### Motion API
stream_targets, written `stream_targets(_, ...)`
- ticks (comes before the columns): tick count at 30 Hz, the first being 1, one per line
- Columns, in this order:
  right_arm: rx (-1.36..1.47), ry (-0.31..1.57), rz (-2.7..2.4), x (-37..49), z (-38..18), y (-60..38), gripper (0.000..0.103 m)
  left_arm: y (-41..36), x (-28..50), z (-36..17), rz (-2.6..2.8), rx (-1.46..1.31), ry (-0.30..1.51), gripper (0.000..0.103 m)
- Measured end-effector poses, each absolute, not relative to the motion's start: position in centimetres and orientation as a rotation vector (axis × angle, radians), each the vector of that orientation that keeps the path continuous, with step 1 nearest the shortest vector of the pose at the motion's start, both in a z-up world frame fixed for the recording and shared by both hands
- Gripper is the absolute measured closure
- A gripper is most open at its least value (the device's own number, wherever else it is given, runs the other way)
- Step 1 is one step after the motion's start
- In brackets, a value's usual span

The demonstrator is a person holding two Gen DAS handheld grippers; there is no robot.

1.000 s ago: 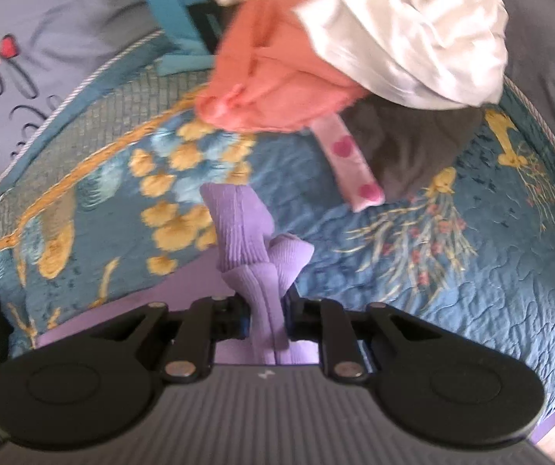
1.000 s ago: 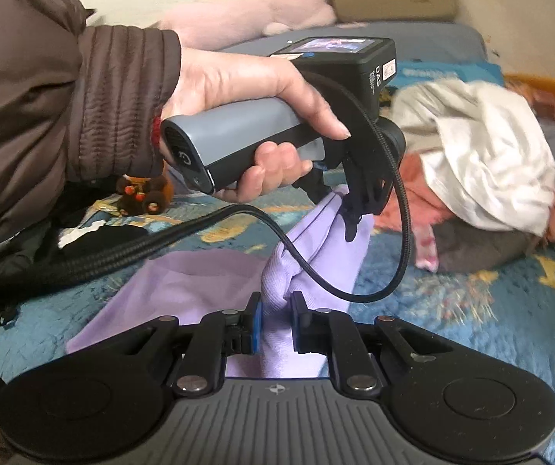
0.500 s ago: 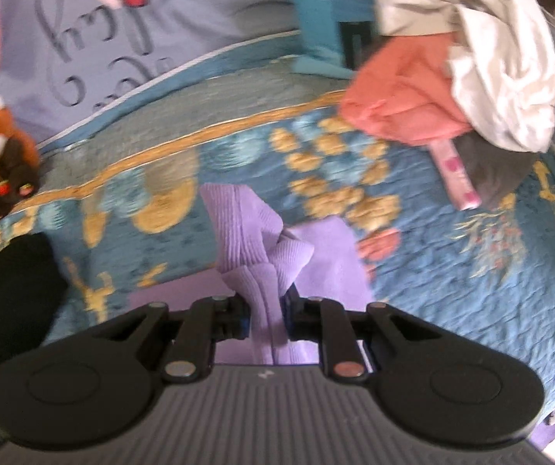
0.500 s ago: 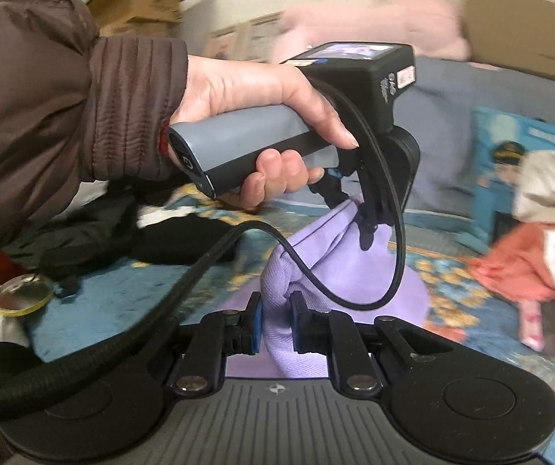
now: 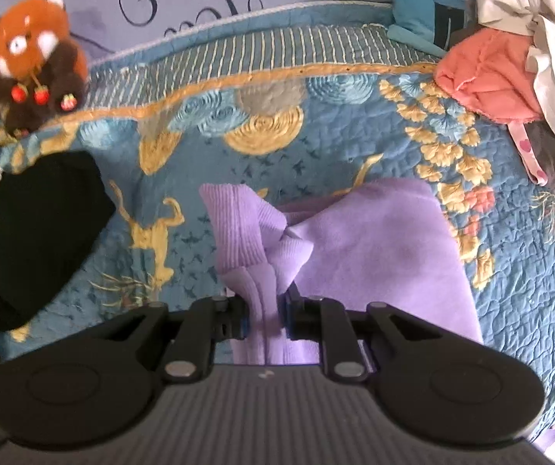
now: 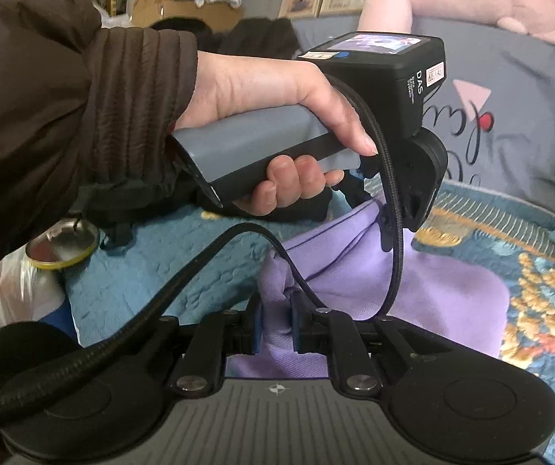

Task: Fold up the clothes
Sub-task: 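Hold the ribbing with both grippers and lift it toward the other gripper, then lay the ribbing down and open both grippers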

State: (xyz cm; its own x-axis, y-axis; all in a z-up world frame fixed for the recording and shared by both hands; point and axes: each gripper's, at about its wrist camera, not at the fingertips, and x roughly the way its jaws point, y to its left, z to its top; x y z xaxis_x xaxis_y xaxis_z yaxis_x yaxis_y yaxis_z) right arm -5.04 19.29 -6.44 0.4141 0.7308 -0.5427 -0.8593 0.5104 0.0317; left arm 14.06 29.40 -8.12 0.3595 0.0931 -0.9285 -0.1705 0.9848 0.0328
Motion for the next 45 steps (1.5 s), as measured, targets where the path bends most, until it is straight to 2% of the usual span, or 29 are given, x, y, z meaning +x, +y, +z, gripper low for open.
stream_targets(9, -0.313, 0.611, 1.015, -4.8, -8.5, 21.2, 0.088, 31.3, 13.7, -11.9, 0.125, -0.155, 1.17, 0.085)
stream_targets(19, -0.309, 0.703, 1.014, -4.1, -10.4, 21.7, 0.087, 36.4, 10.5, -14.4, 0.032, -0.448, 1.02, 0.084)
stream_targets(29, -0.329, 0.751, 1.012, -3.7, -12.2, 22.2, 0.085, 37.6, 9.5, -16.4, 0.028, -0.555, 0.958, 0.082)
stream_targets(32, -0.319, 0.752, 1.041, -3.7, -12.3, 22.0, 0.075, 37.8, 9.1, -16.4, 0.028, -0.576, 0.94, 0.082)
stream_targets(34, -0.323, 0.744, 1.08, -4.2, -12.2, 21.9, 0.058, 37.9, 8.7, -16.3, 0.025, -0.578, 0.928, 0.081)
stream_targets(35, -0.335, 0.73, 1.101, -4.6, -12.0, 21.8, 0.058, 37.9, 8.5, -16.2, 0.024, -0.58, 0.922, 0.08)
stream_targets(38, -0.35, 0.705, 1.161, -5.5, -11.3, 20.8, 0.058, 38.0, 8.0, -15.9, 0.019, -0.583, 0.903, 0.08)
stream_targets(40, -0.309, 0.726, 1.231, -5.8, -10.7, 19.6, 0.065, 38.0, 7.6, -15.7, 0.016, -0.586, 0.891, 0.08)
stream_targets(42, -0.303, 0.723, 1.28, -6.5, -10.0, 18.2, 0.066, 38.1, 7.2, -15.6, 0.012, -0.588, 0.879, 0.078)
stream_targets(45, -0.366, 0.646, 1.197, -7.1, -8.9, 16.0, 0.067, 39.1, 5.9, -14.8, 0.004, -0.64, 0.846, 0.075)
